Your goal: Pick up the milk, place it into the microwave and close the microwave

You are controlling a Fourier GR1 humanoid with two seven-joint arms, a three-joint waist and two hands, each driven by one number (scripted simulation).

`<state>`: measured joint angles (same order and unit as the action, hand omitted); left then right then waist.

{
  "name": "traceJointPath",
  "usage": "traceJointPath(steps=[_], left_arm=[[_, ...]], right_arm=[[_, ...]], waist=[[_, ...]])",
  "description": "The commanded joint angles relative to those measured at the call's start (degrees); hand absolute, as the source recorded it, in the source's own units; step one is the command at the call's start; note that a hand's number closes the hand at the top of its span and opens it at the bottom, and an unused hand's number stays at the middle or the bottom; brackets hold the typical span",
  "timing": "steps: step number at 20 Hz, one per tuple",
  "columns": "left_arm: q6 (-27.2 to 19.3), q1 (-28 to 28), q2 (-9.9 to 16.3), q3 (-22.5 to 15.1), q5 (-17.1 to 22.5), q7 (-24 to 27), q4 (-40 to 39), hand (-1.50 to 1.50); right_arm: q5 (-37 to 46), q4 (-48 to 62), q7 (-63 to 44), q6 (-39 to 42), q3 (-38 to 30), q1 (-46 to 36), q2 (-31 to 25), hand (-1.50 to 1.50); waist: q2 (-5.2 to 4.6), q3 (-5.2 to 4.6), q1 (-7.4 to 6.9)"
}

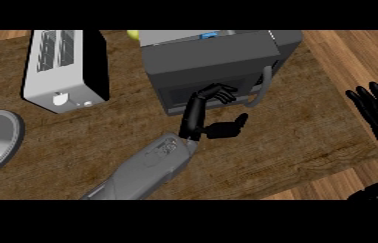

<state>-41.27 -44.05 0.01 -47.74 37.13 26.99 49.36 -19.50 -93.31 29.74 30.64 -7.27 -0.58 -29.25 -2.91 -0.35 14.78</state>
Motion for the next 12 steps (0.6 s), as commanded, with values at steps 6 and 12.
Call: traceJointPath(steps=[6,12], left_arm=[[-4.99,-4.66,-0.01,4.24,7.33,0.63,-2.18,-1.50],[-6.72,-5.29,-0.01,4.46,10.81,2.72,-1.85,-1.50]], right_arm=[[8.84,-3.67,1.60,-5.33,-6.54,-6.35,-7.89,1.50],[10.69,-2.83,1.48,-6.57,-7.71,-8.90,-9.69,1.50]], waist=[[-0.74,-0.13,1.72],[-1.50,-0.01,0.91]])
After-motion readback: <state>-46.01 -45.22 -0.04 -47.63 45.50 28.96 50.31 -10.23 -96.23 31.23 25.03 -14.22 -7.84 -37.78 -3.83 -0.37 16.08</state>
